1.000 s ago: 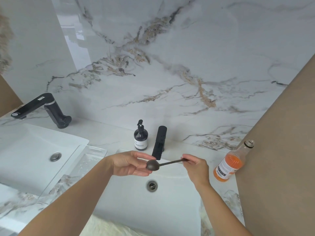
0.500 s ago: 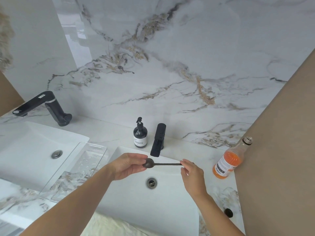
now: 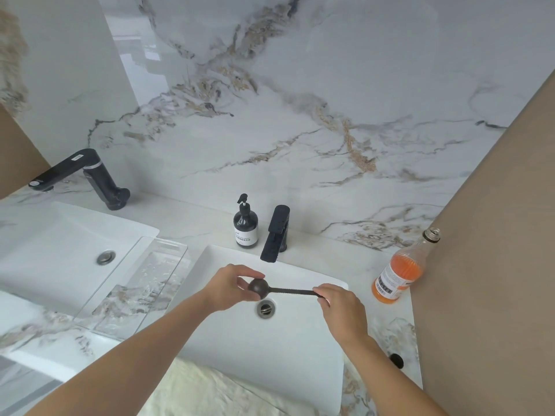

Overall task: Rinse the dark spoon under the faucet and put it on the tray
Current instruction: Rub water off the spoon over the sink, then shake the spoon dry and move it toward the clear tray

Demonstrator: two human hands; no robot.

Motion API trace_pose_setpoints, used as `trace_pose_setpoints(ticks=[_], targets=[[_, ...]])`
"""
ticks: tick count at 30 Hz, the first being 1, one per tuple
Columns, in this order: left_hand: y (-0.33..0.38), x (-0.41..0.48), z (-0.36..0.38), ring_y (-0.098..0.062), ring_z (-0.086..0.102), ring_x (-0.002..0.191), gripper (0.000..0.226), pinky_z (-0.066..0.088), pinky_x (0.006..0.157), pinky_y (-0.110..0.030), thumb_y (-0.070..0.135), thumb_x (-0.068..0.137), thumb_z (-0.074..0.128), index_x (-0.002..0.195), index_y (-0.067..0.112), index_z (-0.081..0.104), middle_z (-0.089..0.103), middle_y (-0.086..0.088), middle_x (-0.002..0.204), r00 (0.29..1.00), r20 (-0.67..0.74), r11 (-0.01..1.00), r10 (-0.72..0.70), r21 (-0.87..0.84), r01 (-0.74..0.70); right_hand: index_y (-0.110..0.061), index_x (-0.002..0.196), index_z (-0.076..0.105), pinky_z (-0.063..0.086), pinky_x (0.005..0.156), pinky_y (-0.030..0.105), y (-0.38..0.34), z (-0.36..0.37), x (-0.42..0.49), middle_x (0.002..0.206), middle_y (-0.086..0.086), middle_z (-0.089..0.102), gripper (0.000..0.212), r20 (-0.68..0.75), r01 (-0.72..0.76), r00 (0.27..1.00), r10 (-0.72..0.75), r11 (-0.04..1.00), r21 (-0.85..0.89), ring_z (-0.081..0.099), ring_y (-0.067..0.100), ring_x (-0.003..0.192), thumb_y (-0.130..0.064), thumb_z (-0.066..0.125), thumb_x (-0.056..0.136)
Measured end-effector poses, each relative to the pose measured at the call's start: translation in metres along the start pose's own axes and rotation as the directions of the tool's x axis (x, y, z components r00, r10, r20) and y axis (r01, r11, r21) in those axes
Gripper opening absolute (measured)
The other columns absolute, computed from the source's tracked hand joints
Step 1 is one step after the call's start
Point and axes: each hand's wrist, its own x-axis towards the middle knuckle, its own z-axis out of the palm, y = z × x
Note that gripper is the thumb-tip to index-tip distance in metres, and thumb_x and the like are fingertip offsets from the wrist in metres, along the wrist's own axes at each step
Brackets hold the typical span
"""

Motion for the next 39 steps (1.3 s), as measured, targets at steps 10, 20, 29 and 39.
trace_pose_setpoints(ticks=[10,20,29,39], targets=[[-0.013,-0.012,0.007,-0.021,0.074,0.099,0.039,0.055,0.09,-0.029,-0.004,0.08,0.072,0.115,0.016,0.072,0.077,-0.007,0.104,0.996,0.028,0.976,-0.087,-0.195,0.091,-0.024,0.108,0.075,0.055,0.084,0.034,0.017,0.006,-0.01,0.109,-0.01,0.076,0.023,0.108,-0.003,0.994,-0.018,0.983,0.186,0.069,0.015,0.097,-0.017,0.069,0.087],[-0.024,-0.012,0.008,-0.026,0.075,0.092,0.041,0.05,0.081,-0.034,0.009,0.069,0.084,0.085,0.046,0.076,0.081,0.001,0.078,0.992,-0.066,0.987,-0.106,-0.131,0.097,-0.029,0.106,0.073,0.051,0.07,0.031,0.004,0.003,-0.014,0.098,-0.013,0.075,0.021,0.146,0.093,0.985,-0.089,0.996,-0.018,0.065,0.019,0.091,-0.021,0.062,0.09],[-0.037,0.011,-0.011,0.008,0.065,0.063,0.038,0.046,0.057,-0.01,0.012,0.082,0.072,0.102,0.044,0.07,0.077,0.017,0.084,0.999,-0.014,0.999,0.044,0.027,-0.044,-0.027,0.094,0.076,0.05,0.065,0.03,-0.02,0.006,-0.006,0.071,-0.007,0.061,0.014,0.092,0.065,0.994,-0.052,0.989,-0.136,0.057,0.019,0.09,-0.024,0.064,0.088],[-0.06,0.039,-0.168,-0.02,0.07,0.087,0.008,0.06,0.082,-0.033,0.012,0.086,0.072,0.092,0.015,0.076,0.076,-0.006,0.088,0.996,0.081,0.963,0.046,-0.268,-0.023,-0.015,0.095,0.08,0.049,0.066,0.019,-0.174,0.062,0.008,0.074,-0.012,0.075,0.014,0.312,-0.295,0.934,0.176,0.872,0.39,0.066,0.011,0.068,-0.015,0.076,0.081]])
